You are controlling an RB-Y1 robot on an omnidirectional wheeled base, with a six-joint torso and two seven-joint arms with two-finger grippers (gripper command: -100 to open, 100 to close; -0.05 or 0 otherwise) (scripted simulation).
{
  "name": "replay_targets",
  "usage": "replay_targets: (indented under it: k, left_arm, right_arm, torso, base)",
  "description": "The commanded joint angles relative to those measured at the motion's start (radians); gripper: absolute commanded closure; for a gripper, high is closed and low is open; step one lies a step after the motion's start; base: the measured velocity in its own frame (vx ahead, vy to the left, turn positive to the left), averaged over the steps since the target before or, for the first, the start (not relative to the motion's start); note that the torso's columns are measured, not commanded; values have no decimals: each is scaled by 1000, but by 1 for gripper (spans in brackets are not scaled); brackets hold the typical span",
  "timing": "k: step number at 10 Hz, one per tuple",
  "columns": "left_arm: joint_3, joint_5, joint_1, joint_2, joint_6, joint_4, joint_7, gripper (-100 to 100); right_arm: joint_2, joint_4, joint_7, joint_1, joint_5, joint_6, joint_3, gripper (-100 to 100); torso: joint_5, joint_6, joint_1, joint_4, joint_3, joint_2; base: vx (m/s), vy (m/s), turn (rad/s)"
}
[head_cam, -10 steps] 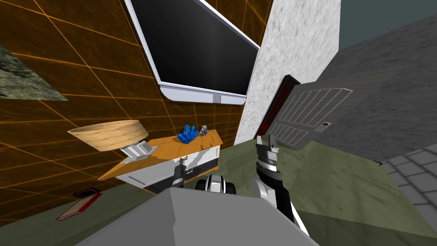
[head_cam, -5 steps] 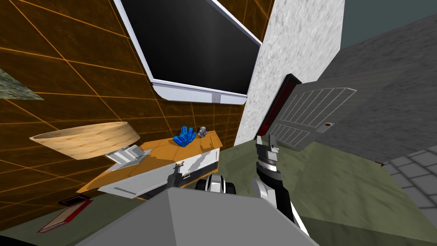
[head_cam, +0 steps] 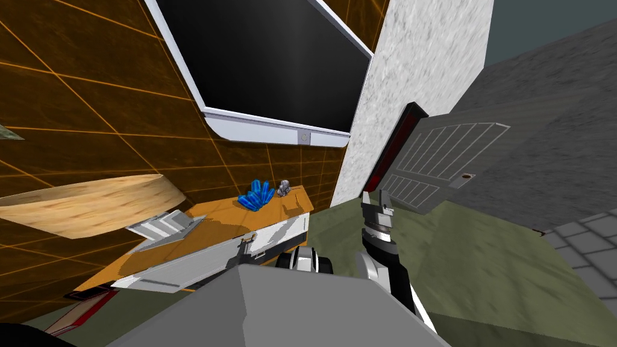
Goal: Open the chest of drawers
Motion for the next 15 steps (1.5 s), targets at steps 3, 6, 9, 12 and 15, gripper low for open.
replay_targets:
  k: [3, 6, 9, 12, 15]
  left_arm:
    - [-9, 3, 91, 13, 7, -82, 29, 100]
    - [-16, 3, 58, 23, 37, -36, 27, 100]
    - [-20, 3, -5, 34, 53, 4, 23, 100]
    - [-23, 4, -71, 44, 69, 45, 18, 100]
    - [-27, 4, -169, 55, 85, 109, 14, 100]
  right_arm:
    - [0, 0, 0, 0, 0, 0, 0, 0]
    - [0, 0, 0, 0, 0, 0, 0, 0]
    - [0, 0, 0, 0, 0, 0, 0, 0]
    - [0, 0, 0, 0, 0, 0, 0, 0]
    - [0, 0, 0, 0, 0, 0, 0, 0]
  torso:
    - [-3, -3, -4, 1, 2, 5]
    - [-5, -2, -1, 2, -3, -1]
    - [1, -1, 4, -1, -2, -4]
    - [4, 0, 4, -3, -2, -6]
    - [6, -2, 7, -5, 0, -4]
  base:
    - [-90, -86, -14]
    - [-78, -47, 42]
    - [-94, -25, 86]
    - [-87, -32, 81]
    - [-126, -39, 122]
